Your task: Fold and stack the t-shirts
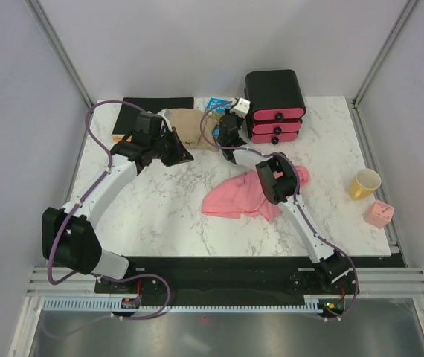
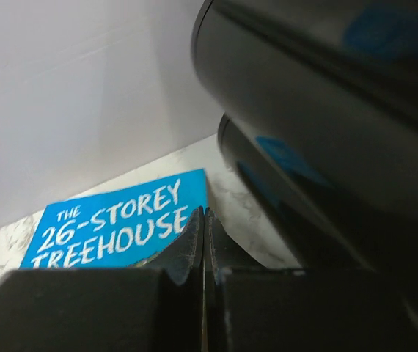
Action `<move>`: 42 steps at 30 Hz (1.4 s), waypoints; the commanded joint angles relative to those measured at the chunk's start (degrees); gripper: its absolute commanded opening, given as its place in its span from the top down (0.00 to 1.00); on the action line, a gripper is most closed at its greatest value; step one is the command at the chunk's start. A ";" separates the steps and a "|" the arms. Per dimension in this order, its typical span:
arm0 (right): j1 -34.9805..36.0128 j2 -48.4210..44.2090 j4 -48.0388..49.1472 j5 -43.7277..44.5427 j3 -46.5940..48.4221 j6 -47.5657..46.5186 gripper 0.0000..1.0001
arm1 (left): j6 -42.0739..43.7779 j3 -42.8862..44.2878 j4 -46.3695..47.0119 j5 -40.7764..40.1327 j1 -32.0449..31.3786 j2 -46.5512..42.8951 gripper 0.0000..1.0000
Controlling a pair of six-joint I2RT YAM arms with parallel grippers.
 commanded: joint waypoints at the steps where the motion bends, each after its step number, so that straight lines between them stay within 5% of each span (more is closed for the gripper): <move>1: -0.53 -1.47 9.09 7.80 1.83 -6.90 1.00 | 1.60 1.04 -0.69 0.27 0.32 -0.41 0.98; 13: -4.57 -8.50 13.40 7.01 -11.86 -2.26 1.00 | 0.19 1.39 -1.39 0.71 0.24 -0.32 0.98; 42: -12.66 -10.08 16.92 6.31 -15.03 -4.72 1.00 | -1.39 -0.19 -1.92 1.24 -0.03 -1.81 0.98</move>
